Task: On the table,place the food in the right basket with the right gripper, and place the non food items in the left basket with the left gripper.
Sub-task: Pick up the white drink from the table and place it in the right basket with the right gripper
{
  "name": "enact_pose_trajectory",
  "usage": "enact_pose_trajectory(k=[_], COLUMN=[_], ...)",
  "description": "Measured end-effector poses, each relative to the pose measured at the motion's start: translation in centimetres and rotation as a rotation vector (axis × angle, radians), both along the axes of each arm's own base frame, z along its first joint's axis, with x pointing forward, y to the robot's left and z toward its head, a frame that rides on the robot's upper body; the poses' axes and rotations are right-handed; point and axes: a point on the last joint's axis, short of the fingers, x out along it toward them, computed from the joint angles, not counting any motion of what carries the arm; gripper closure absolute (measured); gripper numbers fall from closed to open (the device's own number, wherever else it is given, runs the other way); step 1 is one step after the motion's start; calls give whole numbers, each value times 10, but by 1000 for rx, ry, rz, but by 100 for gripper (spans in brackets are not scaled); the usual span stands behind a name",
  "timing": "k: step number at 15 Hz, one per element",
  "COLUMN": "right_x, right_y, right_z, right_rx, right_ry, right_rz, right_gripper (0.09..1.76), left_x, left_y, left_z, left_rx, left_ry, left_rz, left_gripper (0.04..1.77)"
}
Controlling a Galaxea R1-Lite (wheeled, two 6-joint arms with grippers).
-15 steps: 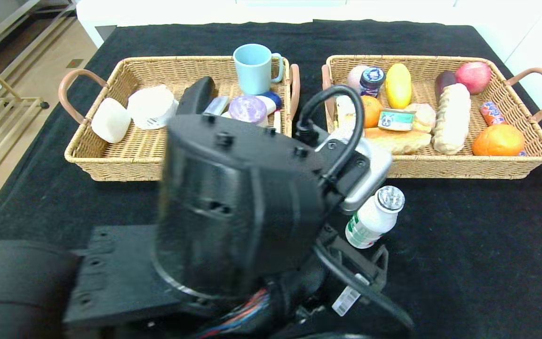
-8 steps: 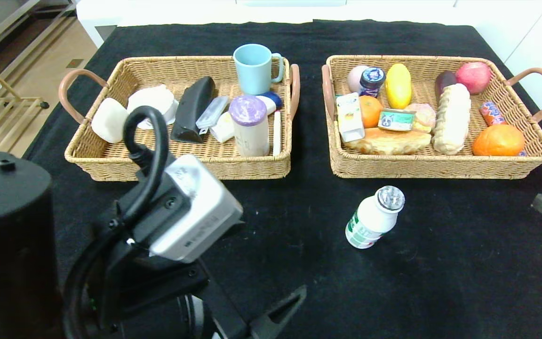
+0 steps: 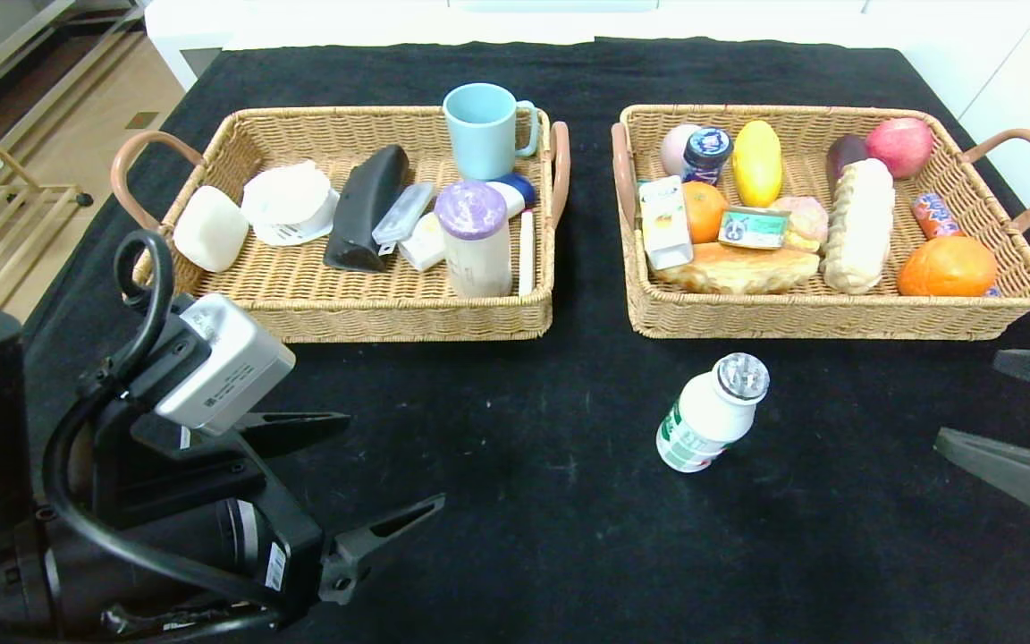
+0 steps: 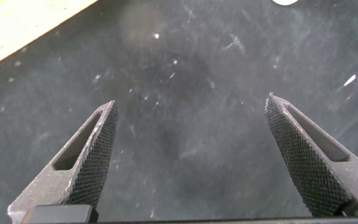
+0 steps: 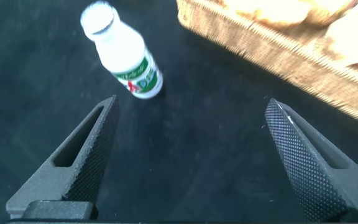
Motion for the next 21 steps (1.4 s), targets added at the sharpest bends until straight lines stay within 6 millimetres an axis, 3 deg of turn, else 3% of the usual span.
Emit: enact_pose_trajectory(k=[9, 21], right_x=[8, -1], right_y=[21, 68], right_z=[-22, -37], right_rx=[-51, -183], right_ry=[90, 113], right_rz=[49, 57], right_gripper=[14, 14], left_x=[1, 8], left_y=[2, 8], left_z=[-8, -5], left_rx=[22, 13], left_ry=[21, 8], left_rz=[24, 70], left_gripper=[10, 9])
